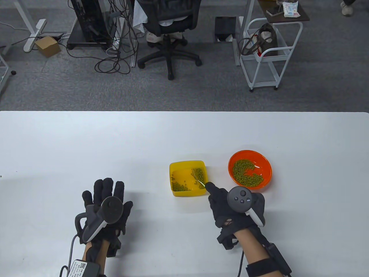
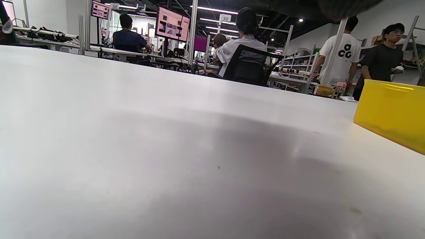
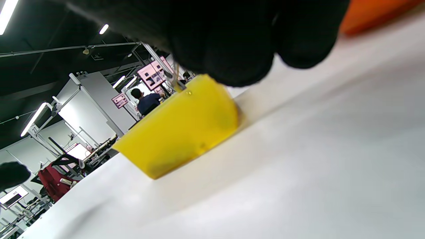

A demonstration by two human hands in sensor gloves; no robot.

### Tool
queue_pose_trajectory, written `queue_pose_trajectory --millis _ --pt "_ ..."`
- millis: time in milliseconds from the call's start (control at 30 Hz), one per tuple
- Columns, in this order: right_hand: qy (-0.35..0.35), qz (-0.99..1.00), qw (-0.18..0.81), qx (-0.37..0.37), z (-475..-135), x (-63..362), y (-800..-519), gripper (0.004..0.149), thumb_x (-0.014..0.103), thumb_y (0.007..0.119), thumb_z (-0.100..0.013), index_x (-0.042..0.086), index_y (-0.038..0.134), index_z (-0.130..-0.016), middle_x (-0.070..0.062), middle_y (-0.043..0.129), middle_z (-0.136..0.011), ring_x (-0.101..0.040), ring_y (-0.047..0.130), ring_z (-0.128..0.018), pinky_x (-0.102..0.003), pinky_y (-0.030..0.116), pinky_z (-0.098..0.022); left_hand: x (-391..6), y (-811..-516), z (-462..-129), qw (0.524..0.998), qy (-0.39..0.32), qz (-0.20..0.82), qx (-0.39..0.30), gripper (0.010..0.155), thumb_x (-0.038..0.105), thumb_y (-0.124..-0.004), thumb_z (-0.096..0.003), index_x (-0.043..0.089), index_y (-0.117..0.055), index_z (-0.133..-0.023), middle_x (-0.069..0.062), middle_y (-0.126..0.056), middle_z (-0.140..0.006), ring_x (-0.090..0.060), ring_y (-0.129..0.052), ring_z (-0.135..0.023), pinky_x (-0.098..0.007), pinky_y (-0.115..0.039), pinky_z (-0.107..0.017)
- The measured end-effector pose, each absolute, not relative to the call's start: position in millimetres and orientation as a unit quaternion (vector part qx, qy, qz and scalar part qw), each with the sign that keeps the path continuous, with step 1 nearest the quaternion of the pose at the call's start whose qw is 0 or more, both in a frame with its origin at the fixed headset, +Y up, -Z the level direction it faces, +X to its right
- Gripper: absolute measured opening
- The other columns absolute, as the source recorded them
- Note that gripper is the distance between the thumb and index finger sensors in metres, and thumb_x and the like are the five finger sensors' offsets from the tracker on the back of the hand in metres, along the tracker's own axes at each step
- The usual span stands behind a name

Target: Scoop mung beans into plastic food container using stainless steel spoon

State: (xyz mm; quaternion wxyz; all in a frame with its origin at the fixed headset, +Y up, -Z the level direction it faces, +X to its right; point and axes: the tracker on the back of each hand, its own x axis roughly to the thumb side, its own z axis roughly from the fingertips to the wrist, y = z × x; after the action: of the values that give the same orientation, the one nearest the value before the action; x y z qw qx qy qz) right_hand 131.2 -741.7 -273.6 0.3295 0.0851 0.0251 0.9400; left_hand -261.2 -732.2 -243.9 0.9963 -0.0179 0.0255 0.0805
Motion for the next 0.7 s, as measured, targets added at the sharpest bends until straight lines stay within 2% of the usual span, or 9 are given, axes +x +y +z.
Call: queue_pose_trajectory --millis 33,133,233,333,533,700 --pt "0.016 0.941 0.327 0.084 -273 133 -740 0.05 0.032 0.073 -0.052 0.024 0.064 -0.1 0.008 0.083 -0.073 -0.017 0.092 -0.057 -0.048 0.078 -0.054 -261 -732 -244 0.996 0.026 0.08 -0.018 0.074 0.059 -0.061 -0.044 0.038 -0.029 -0.108 -0.004 -0.014 -0.118 -0.034 -0.014 -0.112 -0.069 -0.013 -0.075" --pt "-0.022 0.949 0.307 0.065 -272 143 -730 0.048 0.031 0.072 -0.054 0.029 0.062 -0.101 0.009 0.077 -0.077 -0.017 0.086 -0.062 -0.049 0.073 -0.058 -261 -732 -244 0.996 0.025 0.08 -0.019 0.074 0.059 -0.061 -0.0441 0.038 -0.028 -0.108 -0.004 -0.014 -0.118 -0.034 -0.014 -0.112 -0.069 -0.013 -0.075" --pt "-0.076 0.962 0.262 0.028 -270 161 -720 0.048 0.03 0.072 -0.055 0.031 0.062 -0.102 0.009 0.075 -0.077 -0.017 0.085 -0.063 -0.049 0.072 -0.059 -261 -733 -244 0.996 0.025 0.08 -0.02 0.074 0.059 -0.061 -0.0441 0.038 -0.028 -0.108 -0.004 -0.014 -0.118 -0.034 -0.014 -0.112 -0.069 -0.013 -0.074" --pt "-0.101 0.969 0.223 -0.021 -269 186 -718 0.048 0.029 0.072 -0.055 0.032 0.062 -0.102 0.009 0.075 -0.078 -0.018 0.083 -0.065 -0.05 0.07 -0.06 -260 -733 -244 0.996 0.024 0.08 -0.022 0.075 0.059 -0.061 -0.0441 0.038 -0.028 -0.108 -0.004 -0.013 -0.118 -0.034 -0.013 -0.112 -0.069 -0.013 -0.074" --pt "-0.102 0.98 0.133 -0.104 -269 234 -727 0.048 0.027 0.073 -0.055 0.032 0.062 -0.102 0.007 0.073 -0.08 -0.02 0.081 -0.068 -0.051 0.068 -0.062 -260 -733 -243 0.996 0.022 0.081 -0.022 0.074 0.058 -0.061 -0.0441 0.038 -0.028 -0.108 -0.004 -0.013 -0.118 -0.034 -0.013 -0.111 -0.069 -0.013 -0.074" --pt "-0.083 0.984 0.085 -0.134 -271 246 -732 0.047 0.025 0.074 -0.055 0.033 0.065 -0.101 0.006 0.074 -0.081 -0.02 0.081 -0.069 -0.051 0.068 -0.063 -260 -733 -243 0.996 0.023 0.081 -0.023 0.074 0.059 -0.061 -0.0441 0.038 -0.028 -0.108 -0.004 -0.013 -0.118 -0.034 -0.013 -0.111 -0.069 -0.013 -0.074"
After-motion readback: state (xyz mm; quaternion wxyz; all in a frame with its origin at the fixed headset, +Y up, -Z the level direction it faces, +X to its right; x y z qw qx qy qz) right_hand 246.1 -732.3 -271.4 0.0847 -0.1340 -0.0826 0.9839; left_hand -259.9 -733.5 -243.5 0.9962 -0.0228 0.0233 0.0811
